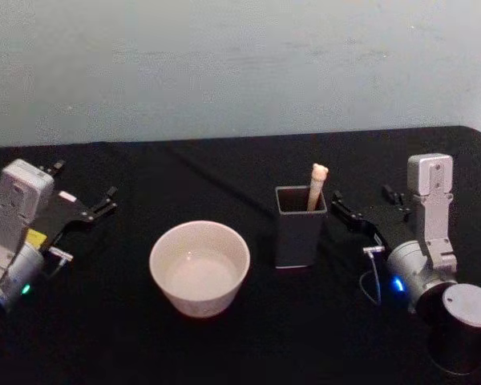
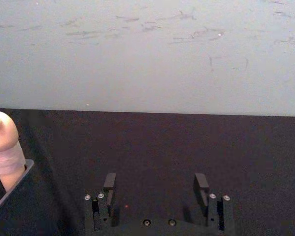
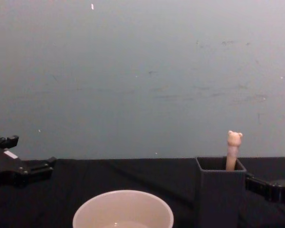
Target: Pick up the stirring spoon with one hand, stir inside the cup, then place it back in its original position.
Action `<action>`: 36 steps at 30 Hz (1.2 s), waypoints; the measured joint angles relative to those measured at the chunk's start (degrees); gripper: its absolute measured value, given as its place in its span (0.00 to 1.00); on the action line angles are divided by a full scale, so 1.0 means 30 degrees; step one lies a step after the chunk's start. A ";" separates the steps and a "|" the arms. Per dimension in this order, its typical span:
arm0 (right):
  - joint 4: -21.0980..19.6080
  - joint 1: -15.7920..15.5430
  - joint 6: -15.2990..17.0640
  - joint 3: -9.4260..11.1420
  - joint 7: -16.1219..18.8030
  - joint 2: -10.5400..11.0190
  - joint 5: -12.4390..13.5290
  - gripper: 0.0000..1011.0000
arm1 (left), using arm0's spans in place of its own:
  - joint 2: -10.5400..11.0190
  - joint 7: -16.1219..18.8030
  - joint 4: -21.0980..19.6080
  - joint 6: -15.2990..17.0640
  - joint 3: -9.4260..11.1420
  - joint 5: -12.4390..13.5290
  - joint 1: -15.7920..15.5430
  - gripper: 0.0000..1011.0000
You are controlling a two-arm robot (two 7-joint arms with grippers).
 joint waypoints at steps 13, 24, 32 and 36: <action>-0.0024 -0.0016 -0.0001 -0.0016 0.0001 0.0019 0.0016 0.99 | 0.0000 0.0000 0.0000 0.0000 0.0000 0.0000 0.0000 0.99; -0.0026 -0.0016 -0.0001 -0.0016 0.0002 0.0019 0.0034 0.99 | 0.0000 -0.0001 0.0000 0.0000 -0.0001 0.0001 0.0001 0.99; -0.0026 -0.0017 -0.0001 -0.0015 0.0001 0.0019 0.0035 0.99 | 0.0000 0.0000 0.0000 0.0000 -0.0001 0.0001 -0.0001 0.99; -0.0025 -0.0016 -0.0001 -0.0016 0.0001 0.0019 0.0035 0.99 | 0.0000 0.0000 0.0001 0.0000 -0.0001 0.0001 0.0001 0.99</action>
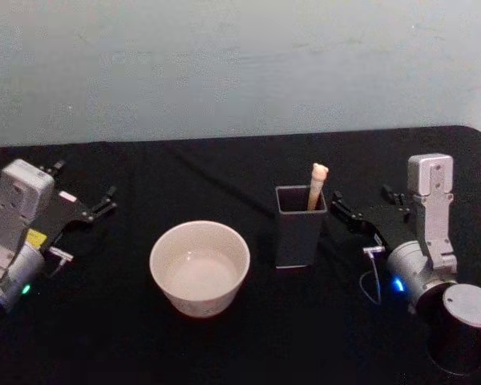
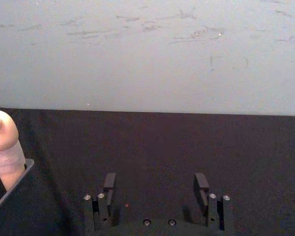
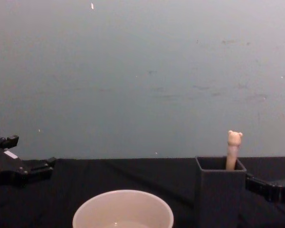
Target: Pick up the stirring spoon with one hand, stir inside the cup, then place it back in its original position.
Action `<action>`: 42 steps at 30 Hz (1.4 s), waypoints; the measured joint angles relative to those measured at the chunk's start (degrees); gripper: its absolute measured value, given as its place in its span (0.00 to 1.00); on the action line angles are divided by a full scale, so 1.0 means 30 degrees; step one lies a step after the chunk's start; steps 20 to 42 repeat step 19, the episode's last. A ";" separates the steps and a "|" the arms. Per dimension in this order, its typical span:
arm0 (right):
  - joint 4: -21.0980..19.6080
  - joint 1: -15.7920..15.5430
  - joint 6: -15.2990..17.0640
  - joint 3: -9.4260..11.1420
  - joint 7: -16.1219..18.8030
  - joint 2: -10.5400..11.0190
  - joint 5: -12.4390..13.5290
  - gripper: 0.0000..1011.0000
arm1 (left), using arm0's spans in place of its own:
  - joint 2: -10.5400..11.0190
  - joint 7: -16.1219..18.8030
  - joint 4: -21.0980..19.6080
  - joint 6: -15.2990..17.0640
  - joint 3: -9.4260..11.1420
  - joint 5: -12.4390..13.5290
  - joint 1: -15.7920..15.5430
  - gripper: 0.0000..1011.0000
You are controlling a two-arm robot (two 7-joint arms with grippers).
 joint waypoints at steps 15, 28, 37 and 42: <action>0.0000 -0.0001 -0.0001 0.0002 0.0000 0.0000 -0.0002 0.99 | 0.0000 0.0000 -0.0002 0.0000 0.0001 0.0000 -0.0001 0.99; 0.0000 0.0000 0.0000 0.0001 0.0001 0.0000 -0.0001 0.99 | 0.0001 0.0000 -0.0001 0.0000 0.0001 0.0001 0.0000 0.99; 0.0000 0.0000 0.0000 0.0001 0.0001 0.0000 -0.0001 0.99 | 0.0001 0.0000 -0.0001 0.0000 0.0001 0.0001 0.0000 0.99; 0.0000 0.0000 0.0000 0.0001 0.0001 0.0000 -0.0001 0.99 | 0.0001 0.0000 -0.0001 0.0000 0.0001 0.0001 0.0000 0.99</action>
